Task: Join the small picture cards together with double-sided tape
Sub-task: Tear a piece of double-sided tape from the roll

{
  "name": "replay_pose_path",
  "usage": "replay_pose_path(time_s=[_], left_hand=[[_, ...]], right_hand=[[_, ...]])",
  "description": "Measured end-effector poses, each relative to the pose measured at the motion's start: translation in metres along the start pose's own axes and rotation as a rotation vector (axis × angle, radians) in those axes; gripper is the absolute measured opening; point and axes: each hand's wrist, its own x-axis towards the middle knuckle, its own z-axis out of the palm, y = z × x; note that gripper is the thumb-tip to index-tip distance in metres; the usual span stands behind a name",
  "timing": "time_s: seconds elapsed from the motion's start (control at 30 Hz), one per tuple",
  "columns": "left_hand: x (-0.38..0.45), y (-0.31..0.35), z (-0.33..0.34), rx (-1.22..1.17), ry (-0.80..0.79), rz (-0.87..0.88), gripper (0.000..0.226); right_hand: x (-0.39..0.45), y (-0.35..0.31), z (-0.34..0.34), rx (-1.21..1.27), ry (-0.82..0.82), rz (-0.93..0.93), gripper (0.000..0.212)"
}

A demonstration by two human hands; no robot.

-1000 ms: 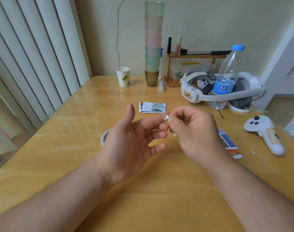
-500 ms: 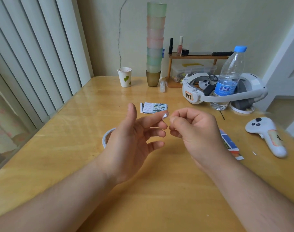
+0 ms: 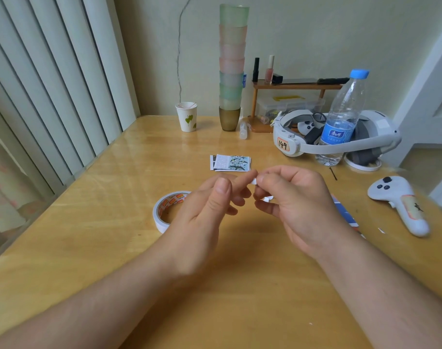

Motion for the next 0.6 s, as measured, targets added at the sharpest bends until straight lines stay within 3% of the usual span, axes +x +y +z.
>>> replay_pose_path(time_s=[0.33,0.6], left_hand=[[-0.002,0.006,-0.002,-0.041,-0.063,-0.037,0.068],[0.003,0.011,0.004,-0.516,-0.097,-0.293,0.071]], right_hand=[[0.000,0.003,0.001,-0.025,-0.019,-0.011,0.033],[0.000,0.004,0.006,0.131,-0.003,0.050,0.020]])
